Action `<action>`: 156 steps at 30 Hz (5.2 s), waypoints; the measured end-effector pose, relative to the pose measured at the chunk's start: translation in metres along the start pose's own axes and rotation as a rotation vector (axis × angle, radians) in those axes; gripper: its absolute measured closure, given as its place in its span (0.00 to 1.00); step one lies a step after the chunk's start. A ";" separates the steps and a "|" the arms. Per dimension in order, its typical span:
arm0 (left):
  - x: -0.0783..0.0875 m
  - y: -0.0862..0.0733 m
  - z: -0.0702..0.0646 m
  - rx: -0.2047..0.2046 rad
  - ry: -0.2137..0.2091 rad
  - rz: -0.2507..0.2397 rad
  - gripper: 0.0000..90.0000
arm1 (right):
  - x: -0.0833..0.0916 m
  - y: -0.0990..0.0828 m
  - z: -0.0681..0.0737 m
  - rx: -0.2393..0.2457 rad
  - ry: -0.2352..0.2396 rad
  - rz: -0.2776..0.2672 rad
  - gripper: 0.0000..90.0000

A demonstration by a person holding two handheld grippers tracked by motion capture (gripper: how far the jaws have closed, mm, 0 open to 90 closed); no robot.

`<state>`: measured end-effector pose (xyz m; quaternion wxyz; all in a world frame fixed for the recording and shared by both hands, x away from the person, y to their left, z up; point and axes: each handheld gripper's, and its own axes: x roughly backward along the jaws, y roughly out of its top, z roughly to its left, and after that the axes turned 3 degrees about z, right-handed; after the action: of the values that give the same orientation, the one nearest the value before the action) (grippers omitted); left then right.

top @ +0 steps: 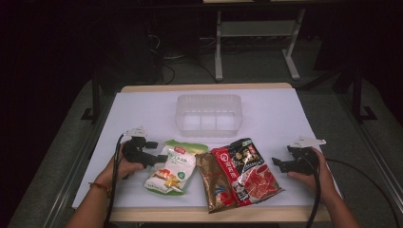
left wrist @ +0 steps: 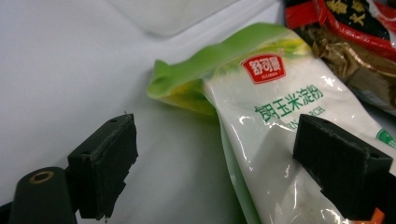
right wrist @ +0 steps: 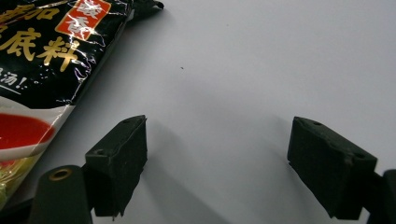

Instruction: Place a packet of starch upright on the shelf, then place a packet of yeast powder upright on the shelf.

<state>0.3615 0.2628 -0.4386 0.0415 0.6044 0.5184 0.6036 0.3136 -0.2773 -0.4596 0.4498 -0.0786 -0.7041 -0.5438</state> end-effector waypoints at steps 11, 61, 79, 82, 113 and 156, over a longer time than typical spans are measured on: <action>-0.027 0.018 -0.003 0.004 -0.081 0.113 0.09 | -0.001 0.000 0.000 0.000 -0.004 0.009 0.22; 0.034 0.020 -0.049 -0.108 -0.016 -0.209 0.97 | -0.001 0.002 0.000 0.017 0.002 -0.005 0.23; 0.064 0.026 -0.067 -0.117 0.022 -0.369 0.97 | -0.001 0.002 -0.001 0.017 0.001 -0.006 0.24; 0.066 0.028 -0.069 -0.114 0.033 -0.384 0.97 | -0.001 0.002 -0.001 0.017 0.001 -0.006 0.24; 0.058 0.081 -0.075 -0.016 0.239 -0.547 0.98 | 0.001 0.000 0.000 0.004 -0.013 -0.025 0.24; -0.025 0.168 -0.033 0.158 0.500 -0.605 0.98 | 0.001 0.000 0.000 0.008 -0.012 -0.024 0.24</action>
<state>0.4389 0.1496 -0.3338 0.0433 0.2602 0.7120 0.6507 0.3125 -0.2776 -0.4591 0.4392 -0.0715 -0.7100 -0.5457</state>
